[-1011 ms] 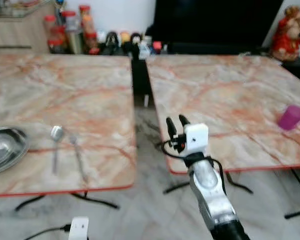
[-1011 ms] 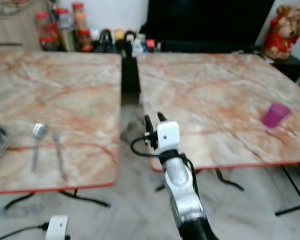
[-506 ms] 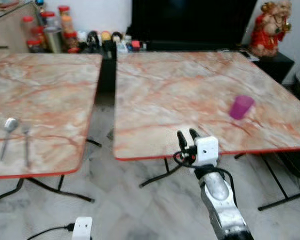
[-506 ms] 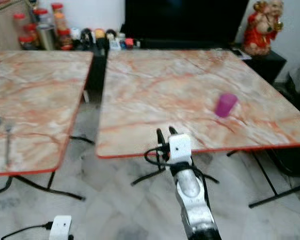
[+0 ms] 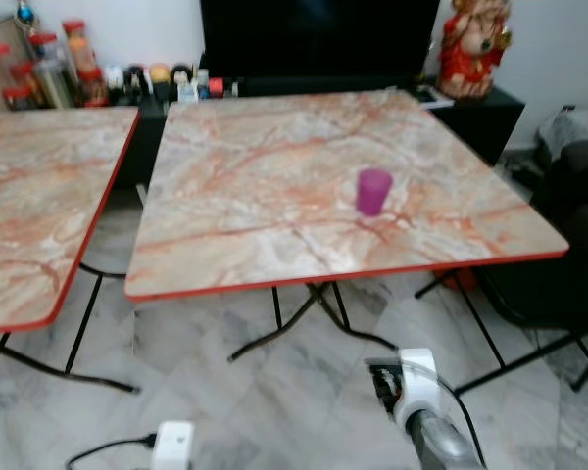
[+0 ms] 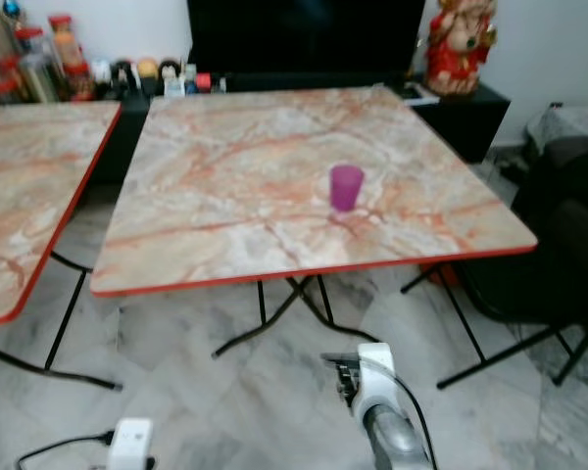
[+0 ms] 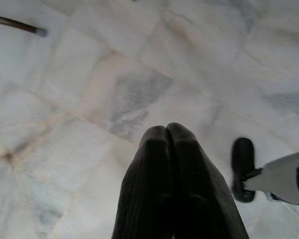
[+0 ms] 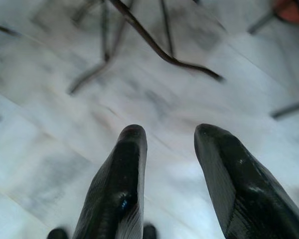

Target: Setting the table

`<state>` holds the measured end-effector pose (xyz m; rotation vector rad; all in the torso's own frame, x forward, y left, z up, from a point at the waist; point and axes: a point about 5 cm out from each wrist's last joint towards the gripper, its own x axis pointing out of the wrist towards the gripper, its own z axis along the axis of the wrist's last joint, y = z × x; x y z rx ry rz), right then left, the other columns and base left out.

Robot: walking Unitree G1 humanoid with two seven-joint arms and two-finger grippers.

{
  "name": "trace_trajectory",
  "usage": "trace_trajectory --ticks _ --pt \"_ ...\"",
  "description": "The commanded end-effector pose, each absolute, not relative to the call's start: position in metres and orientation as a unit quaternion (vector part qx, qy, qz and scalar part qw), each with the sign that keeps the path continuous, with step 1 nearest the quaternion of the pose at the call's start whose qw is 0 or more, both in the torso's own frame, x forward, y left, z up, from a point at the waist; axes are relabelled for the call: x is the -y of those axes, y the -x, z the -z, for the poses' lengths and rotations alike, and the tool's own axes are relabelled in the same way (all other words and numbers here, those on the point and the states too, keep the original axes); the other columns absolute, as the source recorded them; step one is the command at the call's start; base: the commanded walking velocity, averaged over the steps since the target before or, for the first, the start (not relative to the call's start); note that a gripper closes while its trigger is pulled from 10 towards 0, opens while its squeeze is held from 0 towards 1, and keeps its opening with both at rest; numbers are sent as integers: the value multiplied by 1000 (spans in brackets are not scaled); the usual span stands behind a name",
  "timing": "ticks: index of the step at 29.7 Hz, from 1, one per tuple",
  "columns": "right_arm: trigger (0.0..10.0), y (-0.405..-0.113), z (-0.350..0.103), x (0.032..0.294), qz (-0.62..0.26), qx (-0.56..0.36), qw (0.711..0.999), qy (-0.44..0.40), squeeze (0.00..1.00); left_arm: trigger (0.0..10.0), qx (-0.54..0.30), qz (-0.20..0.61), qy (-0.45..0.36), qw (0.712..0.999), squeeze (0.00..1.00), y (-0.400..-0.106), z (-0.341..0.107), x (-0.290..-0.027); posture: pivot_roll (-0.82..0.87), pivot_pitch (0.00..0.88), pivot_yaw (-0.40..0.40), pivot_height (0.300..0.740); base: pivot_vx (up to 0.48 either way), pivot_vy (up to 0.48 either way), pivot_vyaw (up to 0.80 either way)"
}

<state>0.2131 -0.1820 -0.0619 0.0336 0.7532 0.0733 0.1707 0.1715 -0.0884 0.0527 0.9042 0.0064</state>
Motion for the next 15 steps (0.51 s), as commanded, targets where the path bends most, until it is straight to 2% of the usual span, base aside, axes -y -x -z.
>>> trace_trajectory --ticks 1,2,5,15 --pt "10000 -211 66 177 -38 -387 921 -8 0 10000 -446 -7 -42 894 0 -168 89 -182 -93 0 -28 740 0 -262 0" --pt "10000 -197 75 180 -25 -418 908 -9 0 10000 -446 -6 -42 894 0 -169 89 -181 -79 0 -35 740 0 0 0" --pt "10000 -186 81 184 -11 -437 899 -18 0 10000 -446 -10 -40 894 0 -171 88 -181 -75 0 -40 740 0 0 0" --pt "10000 -184 82 188 6 -444 895 -39 0 10000 -448 -6 -32 893 0 -173 88 -178 -97 0 -37 740 0 0 0"
